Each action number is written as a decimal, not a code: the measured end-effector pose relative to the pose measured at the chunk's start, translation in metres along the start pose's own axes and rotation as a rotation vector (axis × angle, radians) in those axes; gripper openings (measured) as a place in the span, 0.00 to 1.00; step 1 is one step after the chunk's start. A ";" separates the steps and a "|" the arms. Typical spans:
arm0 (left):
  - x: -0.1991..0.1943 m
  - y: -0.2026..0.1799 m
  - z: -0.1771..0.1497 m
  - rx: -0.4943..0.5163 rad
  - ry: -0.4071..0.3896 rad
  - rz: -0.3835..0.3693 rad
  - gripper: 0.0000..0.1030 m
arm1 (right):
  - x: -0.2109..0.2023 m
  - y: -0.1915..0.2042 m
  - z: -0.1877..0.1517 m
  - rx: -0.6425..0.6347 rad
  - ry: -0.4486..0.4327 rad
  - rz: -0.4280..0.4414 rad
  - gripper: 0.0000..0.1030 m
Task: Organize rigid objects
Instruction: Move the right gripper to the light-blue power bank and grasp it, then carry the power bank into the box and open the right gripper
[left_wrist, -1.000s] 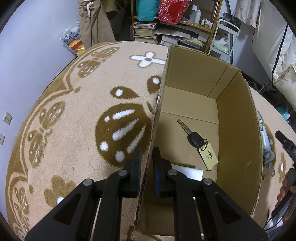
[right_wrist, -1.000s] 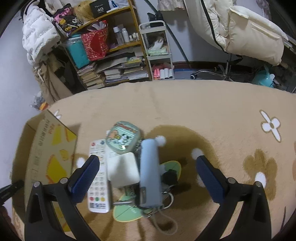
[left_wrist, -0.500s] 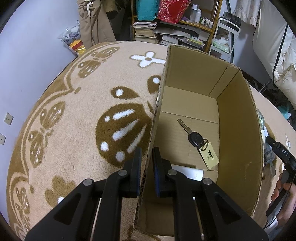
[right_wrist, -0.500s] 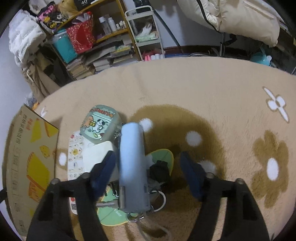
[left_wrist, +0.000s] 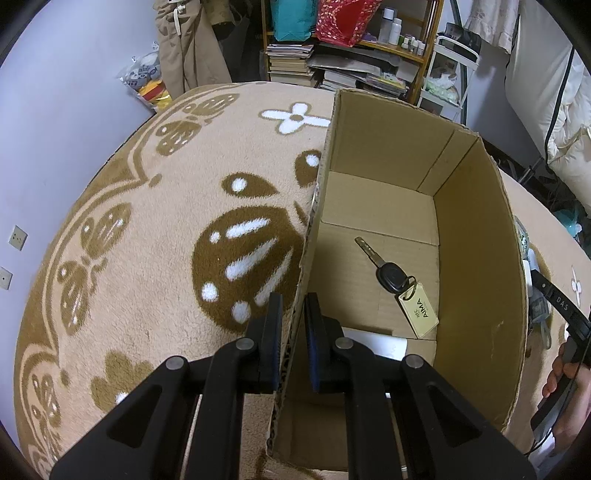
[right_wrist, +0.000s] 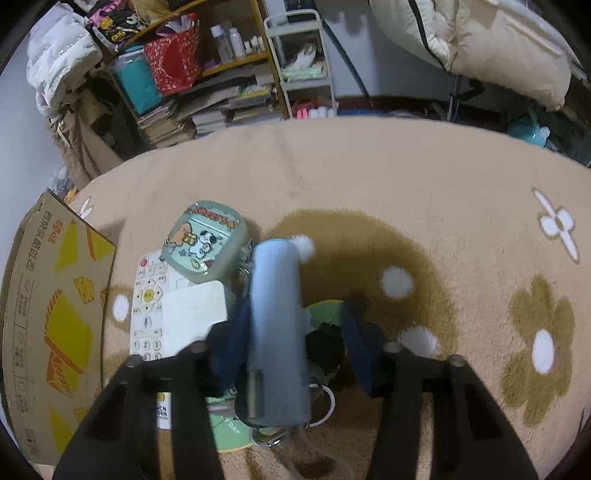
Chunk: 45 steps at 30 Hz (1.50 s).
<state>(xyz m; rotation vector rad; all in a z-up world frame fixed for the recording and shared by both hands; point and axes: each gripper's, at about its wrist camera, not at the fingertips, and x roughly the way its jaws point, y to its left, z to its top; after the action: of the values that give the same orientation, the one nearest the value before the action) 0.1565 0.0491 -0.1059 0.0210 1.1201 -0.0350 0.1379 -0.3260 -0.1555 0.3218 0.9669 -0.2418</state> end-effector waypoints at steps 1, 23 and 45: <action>0.000 0.000 0.000 -0.002 0.001 -0.001 0.11 | 0.000 0.003 0.001 -0.009 0.000 0.013 0.31; 0.000 0.000 0.000 -0.003 0.000 -0.001 0.12 | 0.011 0.006 0.003 -0.041 0.052 -0.004 0.30; 0.001 0.002 0.000 -0.004 0.006 -0.010 0.10 | -0.022 -0.023 0.007 0.169 -0.014 0.092 0.30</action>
<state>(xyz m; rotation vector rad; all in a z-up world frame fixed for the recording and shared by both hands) 0.1568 0.0513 -0.1071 0.0120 1.1259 -0.0417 0.1232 -0.3486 -0.1377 0.5172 0.9172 -0.2417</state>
